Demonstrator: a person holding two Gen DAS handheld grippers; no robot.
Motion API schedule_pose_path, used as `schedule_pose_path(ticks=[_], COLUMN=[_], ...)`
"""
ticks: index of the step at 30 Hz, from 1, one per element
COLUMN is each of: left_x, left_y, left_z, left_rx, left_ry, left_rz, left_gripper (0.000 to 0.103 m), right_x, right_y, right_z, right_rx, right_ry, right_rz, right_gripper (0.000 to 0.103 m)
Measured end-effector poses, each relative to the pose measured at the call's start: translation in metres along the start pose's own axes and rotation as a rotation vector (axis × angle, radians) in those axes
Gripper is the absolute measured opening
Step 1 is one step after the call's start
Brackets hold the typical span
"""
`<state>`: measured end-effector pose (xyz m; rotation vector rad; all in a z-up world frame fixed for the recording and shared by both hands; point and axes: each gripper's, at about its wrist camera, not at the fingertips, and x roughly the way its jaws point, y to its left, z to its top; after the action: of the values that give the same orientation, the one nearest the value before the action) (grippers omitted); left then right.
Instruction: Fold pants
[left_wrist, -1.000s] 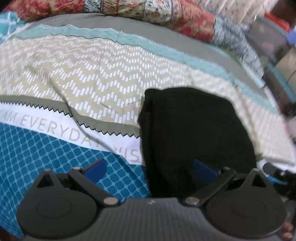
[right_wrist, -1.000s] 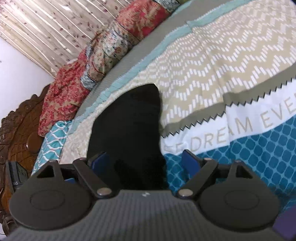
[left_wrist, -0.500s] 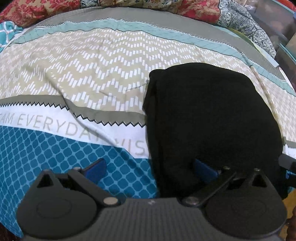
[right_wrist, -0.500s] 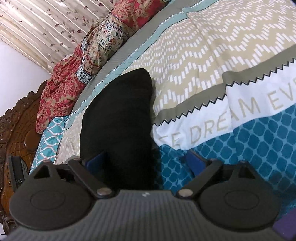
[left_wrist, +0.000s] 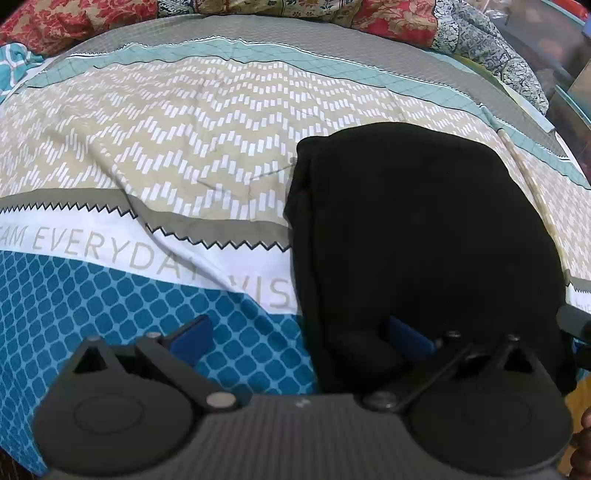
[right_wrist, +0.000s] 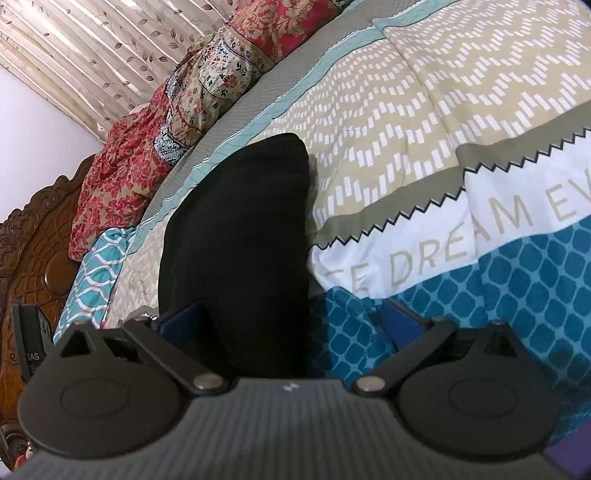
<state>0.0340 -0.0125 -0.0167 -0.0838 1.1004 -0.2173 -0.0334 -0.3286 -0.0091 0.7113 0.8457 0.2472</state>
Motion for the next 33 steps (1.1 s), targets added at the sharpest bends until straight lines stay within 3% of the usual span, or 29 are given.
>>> schedule_pose_path(ticks=[19, 33], left_x=[0.0031, 0.0011], left_y=[0.0071, 0.0093], left_z=[0.0011, -0.0043], left_rx=[-0.033, -0.043], left_ry=[0.016, -0.016], left_rz=[-0.048, -0.064], left_gripper=[0.103, 0.103], right_x=[0.0012, -0.0004], right_y=[0.0000, -0.0005], right_z=[-0.0017, -0.0025], right_rx=[-0.007, -0.006], right_ry=[-0.019, -0.033], right_rz=[-0.008, -0.005], right_gripper=[0.103, 0.103])
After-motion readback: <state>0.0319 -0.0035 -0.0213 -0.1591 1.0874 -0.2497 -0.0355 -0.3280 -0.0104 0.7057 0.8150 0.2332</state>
